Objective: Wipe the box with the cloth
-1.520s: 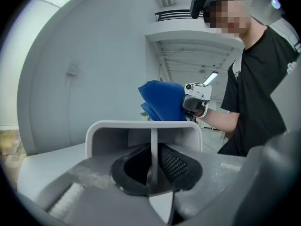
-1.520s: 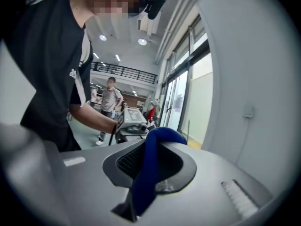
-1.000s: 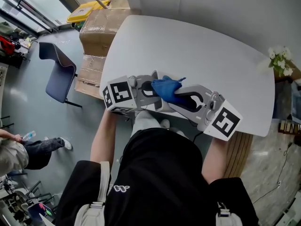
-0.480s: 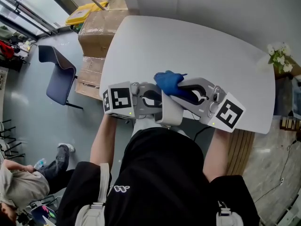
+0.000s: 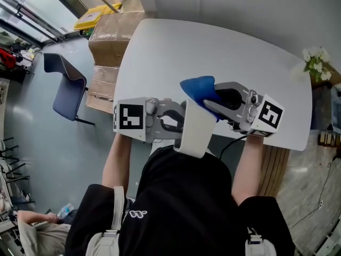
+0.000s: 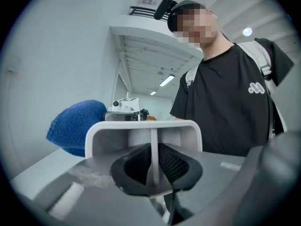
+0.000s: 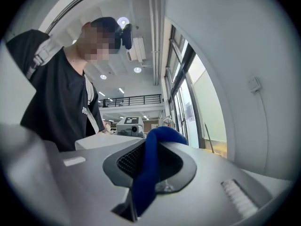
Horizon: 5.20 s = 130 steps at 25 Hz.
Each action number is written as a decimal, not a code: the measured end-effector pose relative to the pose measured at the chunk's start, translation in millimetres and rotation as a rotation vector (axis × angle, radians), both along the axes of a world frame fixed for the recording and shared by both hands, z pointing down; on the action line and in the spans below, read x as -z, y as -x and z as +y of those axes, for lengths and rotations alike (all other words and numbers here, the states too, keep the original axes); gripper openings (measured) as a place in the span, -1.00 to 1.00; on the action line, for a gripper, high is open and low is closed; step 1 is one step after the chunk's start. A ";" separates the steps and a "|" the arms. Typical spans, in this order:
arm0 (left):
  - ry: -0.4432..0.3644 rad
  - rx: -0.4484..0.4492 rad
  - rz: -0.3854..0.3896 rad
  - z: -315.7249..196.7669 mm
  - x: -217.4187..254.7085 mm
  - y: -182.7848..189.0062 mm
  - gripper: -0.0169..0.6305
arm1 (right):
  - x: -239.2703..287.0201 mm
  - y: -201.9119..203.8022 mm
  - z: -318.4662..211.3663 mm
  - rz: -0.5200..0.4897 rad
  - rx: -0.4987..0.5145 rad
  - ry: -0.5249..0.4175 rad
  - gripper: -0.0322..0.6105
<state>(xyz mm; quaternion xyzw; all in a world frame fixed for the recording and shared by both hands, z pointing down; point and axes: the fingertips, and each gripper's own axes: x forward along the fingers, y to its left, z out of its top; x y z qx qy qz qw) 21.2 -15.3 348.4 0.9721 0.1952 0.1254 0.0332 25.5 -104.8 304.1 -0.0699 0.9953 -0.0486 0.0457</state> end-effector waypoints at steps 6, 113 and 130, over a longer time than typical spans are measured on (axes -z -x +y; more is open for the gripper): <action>0.102 0.038 0.189 -6.0 44.0 3.8 -0.78 | -31.6 0.6 0.2 0.022 -0.003 0.054 -0.74; 0.090 0.462 0.103 -79.1 -20.0 29.9 -0.79 | -2.4 -16.7 -17.8 -0.186 -0.434 0.054 -0.73; -0.178 0.327 -0.537 -87.7 -138.2 26.6 -0.79 | -26.4 -52.8 -38.5 -0.146 -0.674 0.106 -0.73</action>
